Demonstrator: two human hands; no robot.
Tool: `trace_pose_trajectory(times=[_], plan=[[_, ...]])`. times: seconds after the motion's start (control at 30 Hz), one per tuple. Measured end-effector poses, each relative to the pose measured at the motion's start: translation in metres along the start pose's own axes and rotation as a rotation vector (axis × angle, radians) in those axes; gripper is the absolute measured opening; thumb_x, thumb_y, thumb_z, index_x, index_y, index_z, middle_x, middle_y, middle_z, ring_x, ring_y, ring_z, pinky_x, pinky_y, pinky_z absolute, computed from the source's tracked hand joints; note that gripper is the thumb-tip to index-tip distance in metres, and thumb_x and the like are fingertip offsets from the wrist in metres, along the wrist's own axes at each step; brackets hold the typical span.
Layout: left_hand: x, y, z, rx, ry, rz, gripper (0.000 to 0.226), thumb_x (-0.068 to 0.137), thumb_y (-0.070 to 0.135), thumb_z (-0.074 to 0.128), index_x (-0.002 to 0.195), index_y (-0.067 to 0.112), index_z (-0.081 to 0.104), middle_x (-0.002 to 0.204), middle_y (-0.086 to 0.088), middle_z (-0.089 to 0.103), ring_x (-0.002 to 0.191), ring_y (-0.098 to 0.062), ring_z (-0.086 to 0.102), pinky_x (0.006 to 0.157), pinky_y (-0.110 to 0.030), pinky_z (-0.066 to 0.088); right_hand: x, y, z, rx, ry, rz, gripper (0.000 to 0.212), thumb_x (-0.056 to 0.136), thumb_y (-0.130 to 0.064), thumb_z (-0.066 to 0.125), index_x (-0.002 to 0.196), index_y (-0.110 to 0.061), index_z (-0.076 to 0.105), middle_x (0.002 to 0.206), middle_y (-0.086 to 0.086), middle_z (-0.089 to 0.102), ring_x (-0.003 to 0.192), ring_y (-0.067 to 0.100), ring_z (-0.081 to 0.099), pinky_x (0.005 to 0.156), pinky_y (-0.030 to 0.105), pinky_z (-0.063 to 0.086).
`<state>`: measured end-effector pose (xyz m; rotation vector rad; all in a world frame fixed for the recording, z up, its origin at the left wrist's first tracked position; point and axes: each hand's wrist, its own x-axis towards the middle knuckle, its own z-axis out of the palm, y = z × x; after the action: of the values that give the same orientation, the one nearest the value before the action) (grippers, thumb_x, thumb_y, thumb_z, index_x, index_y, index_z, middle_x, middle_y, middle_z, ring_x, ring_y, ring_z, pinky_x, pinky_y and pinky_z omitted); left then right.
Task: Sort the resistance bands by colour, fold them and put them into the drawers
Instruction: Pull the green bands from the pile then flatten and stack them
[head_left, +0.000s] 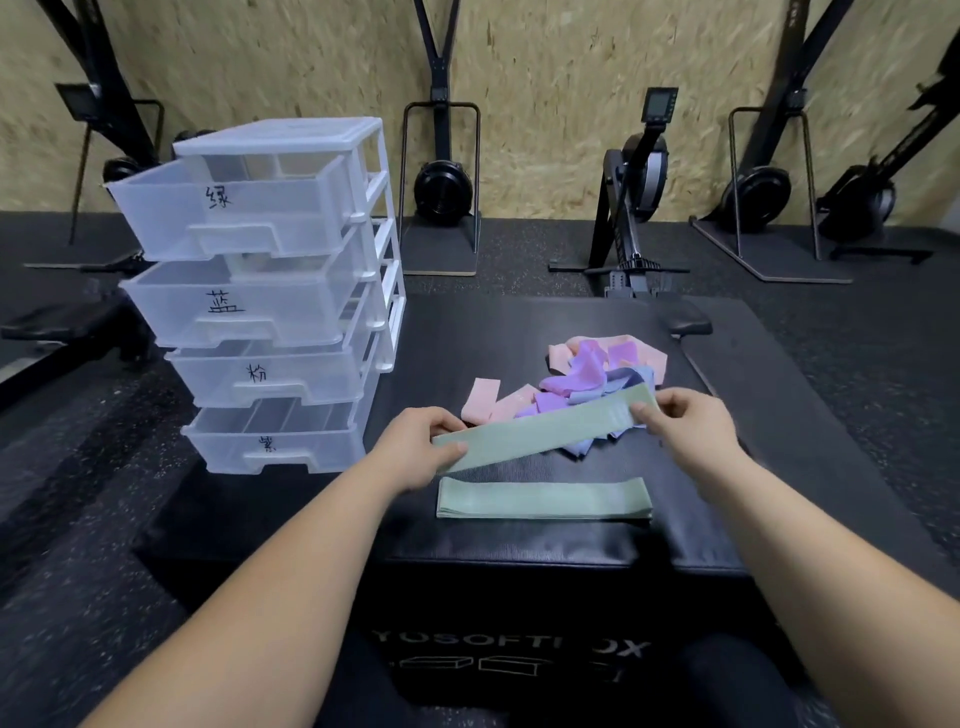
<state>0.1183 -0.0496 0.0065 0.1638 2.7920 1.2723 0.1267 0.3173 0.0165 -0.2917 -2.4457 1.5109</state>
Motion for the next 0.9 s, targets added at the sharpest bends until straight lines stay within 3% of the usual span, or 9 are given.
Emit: trace_pose_trajectory(times=[0.17, 0.37, 0.43, 0.57, 0.67, 0.77, 0.9], plan=[[-0.002, -0.013, 0.013, 0.002, 0.065, -0.079, 0.017, 0.088, 0.019, 0.080, 0.091, 0.035, 0.076, 0.085, 0.010, 0.073, 0.079, -0.008, 0.068, 0.077, -0.027, 0.053, -0.004, 0.048, -0.001, -0.071, 0.056, 0.074, 0.020, 0.083, -0.038, 0.083, 0.076, -0.021, 0.077, 0.065, -0.009, 0.067, 0.063, 0.014, 0.052, 0.066, 0.033, 0.040], [-0.008, -0.016, 0.031, -0.025, 0.173, -0.153, 0.022, 0.087, 0.016, 0.078, 0.098, 0.035, 0.072, 0.089, 0.011, 0.071, 0.082, -0.009, 0.067, 0.075, -0.023, 0.051, -0.019, 0.060, 0.004, -0.279, -0.032, 0.073, 0.013, 0.081, -0.037, 0.085, 0.078, -0.025, 0.079, 0.075, -0.010, 0.076, 0.073, 0.011, 0.067, 0.065, 0.029, 0.045], [-0.010, -0.018, 0.035, -0.026, 0.200, -0.150, 0.024, 0.086, 0.014, 0.075, 0.099, 0.034, 0.072, 0.088, 0.011, 0.072, 0.080, -0.009, 0.068, 0.072, -0.018, 0.048, -0.026, 0.058, 0.007, -0.349, -0.030, 0.056, 0.012, 0.080, -0.035, 0.085, 0.086, -0.028, 0.076, 0.078, -0.010, 0.075, 0.077, 0.011, 0.069, 0.067, 0.029, 0.044], [-0.018, -0.025, 0.042, 0.004, 0.227, -0.128, 0.025, 0.086, 0.012, 0.072, 0.098, 0.033, 0.072, 0.083, 0.009, 0.069, 0.078, -0.006, 0.065, 0.068, -0.010, 0.040, -0.037, 0.066, 0.015, -0.442, -0.002, 0.006, 0.030, 0.080, -0.039, 0.081, 0.108, -0.038, 0.068, 0.081, -0.013, 0.070, 0.085, 0.018, 0.067, 0.077, 0.036, 0.051], [-0.022, -0.031, 0.048, 0.062, 0.222, -0.083, 0.022, 0.088, 0.012, 0.072, 0.101, 0.030, 0.075, 0.090, 0.009, 0.067, 0.079, -0.006, 0.063, 0.077, -0.017, 0.046, -0.044, 0.073, 0.021, -0.501, -0.011, -0.043, 0.036, 0.083, -0.036, 0.079, 0.118, -0.037, 0.067, 0.082, -0.014, 0.066, 0.091, 0.019, 0.059, 0.074, 0.038, 0.049], [-0.024, -0.040, 0.054, 0.181, 0.184, -0.047, 0.022, 0.091, 0.015, 0.072, 0.109, 0.027, 0.075, 0.098, 0.011, 0.063, 0.092, -0.012, 0.061, 0.091, -0.032, 0.052, -0.050, 0.083, 0.027, -0.619, -0.013, -0.093, 0.040, 0.085, -0.035, 0.081, 0.123, -0.033, 0.068, 0.086, -0.015, 0.060, 0.096, 0.020, 0.049, 0.073, 0.037, 0.044], [-0.025, -0.049, 0.059, 0.290, 0.173, 0.014, 0.023, 0.096, 0.021, 0.069, 0.117, 0.029, 0.072, 0.116, 0.011, 0.060, 0.113, -0.016, 0.052, 0.098, -0.039, 0.050, -0.053, 0.095, 0.028, -0.647, 0.013, -0.144, 0.043, 0.086, -0.036, 0.083, 0.126, -0.033, 0.068, 0.110, -0.004, 0.053, 0.109, 0.026, 0.049, 0.080, 0.038, 0.048]])
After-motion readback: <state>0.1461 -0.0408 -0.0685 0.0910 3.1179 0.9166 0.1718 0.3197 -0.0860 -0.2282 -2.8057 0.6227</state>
